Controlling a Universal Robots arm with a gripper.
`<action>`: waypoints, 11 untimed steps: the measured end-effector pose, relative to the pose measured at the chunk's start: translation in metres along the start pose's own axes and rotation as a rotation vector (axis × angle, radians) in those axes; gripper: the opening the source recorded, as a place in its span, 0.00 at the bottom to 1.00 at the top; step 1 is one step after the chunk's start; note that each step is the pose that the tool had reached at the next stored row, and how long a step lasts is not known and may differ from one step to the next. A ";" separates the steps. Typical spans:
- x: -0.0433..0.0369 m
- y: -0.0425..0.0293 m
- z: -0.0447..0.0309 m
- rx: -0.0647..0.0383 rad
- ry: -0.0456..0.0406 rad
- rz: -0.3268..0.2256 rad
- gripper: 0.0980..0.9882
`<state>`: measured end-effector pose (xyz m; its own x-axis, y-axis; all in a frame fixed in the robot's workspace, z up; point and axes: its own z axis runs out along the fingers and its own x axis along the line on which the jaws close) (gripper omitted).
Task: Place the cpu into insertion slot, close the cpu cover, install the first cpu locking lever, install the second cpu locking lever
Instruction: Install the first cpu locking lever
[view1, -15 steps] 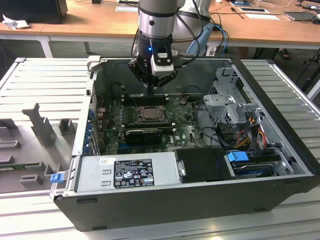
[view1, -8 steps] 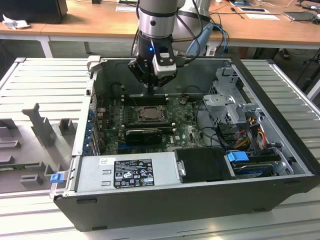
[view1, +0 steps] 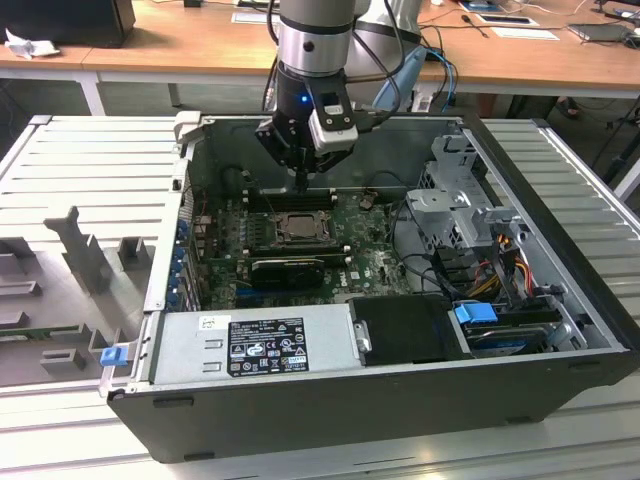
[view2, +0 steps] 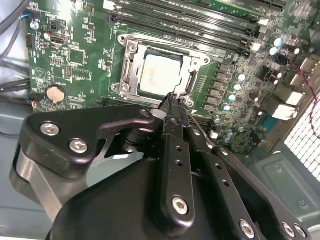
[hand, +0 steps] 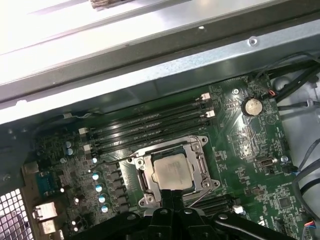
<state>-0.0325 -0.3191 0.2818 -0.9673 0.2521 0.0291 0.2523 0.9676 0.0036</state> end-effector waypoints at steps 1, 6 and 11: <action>0.0000 0.0000 0.0001 0.000 0.0000 -0.015 0.01; 0.0000 0.0000 0.0003 0.003 0.0002 -0.112 0.01; 0.0000 0.0000 0.0003 0.004 0.0003 -0.148 0.01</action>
<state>-0.0325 -0.3191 0.2815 -0.9938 0.1072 0.0289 0.1073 0.9942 0.0036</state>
